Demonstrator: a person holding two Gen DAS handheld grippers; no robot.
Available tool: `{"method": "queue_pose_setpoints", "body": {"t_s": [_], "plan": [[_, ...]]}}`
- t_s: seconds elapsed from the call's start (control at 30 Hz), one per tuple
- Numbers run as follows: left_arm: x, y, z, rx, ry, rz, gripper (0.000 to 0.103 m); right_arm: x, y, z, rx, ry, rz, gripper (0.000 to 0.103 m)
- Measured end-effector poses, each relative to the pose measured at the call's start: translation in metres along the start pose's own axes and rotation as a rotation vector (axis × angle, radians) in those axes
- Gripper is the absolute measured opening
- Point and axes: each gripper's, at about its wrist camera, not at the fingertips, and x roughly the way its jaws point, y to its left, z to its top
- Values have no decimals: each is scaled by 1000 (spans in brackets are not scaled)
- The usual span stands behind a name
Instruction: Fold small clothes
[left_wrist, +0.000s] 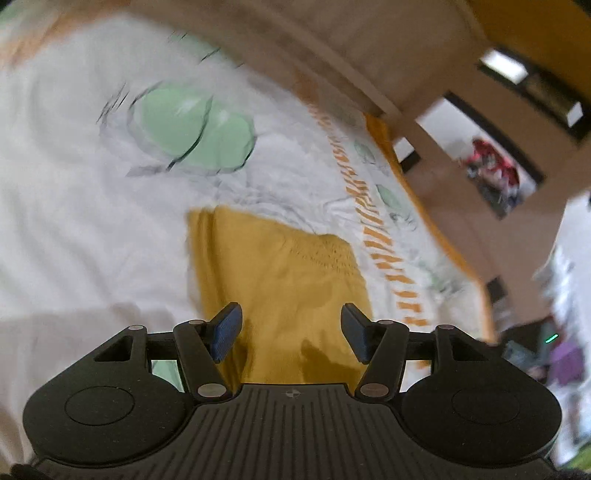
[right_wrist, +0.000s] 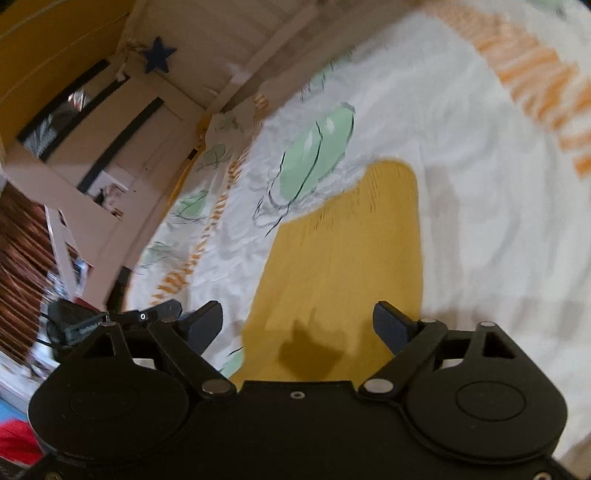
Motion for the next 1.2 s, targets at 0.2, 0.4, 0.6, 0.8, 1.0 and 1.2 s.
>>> {"method": "queue_pose_setpoints", "body": {"t_s": [0.2, 0.4, 0.6, 0.8, 1.0, 1.2], "plan": [[52, -35, -1, 139, -27, 62, 57, 6, 13, 7, -132, -92, -127, 91], [89, -4, -7, 89, 16, 224, 56, 20, 16, 20, -243, -161, -310, 92], [87, -1, -13, 135, 21, 249, 56, 58, 4, 47, -291, -144, -414, 96], [90, -5, -12, 143, 29, 267, 56, 104, -32, 54, -269, -13, -557, 97], [88, -19, -10, 189, 35, 309, 57, 81, -27, 45, -252, -76, -541, 100], [59, -41, -9, 225, -31, 415, 57, 18, 12, 28, -307, -213, -477, 103]]}}
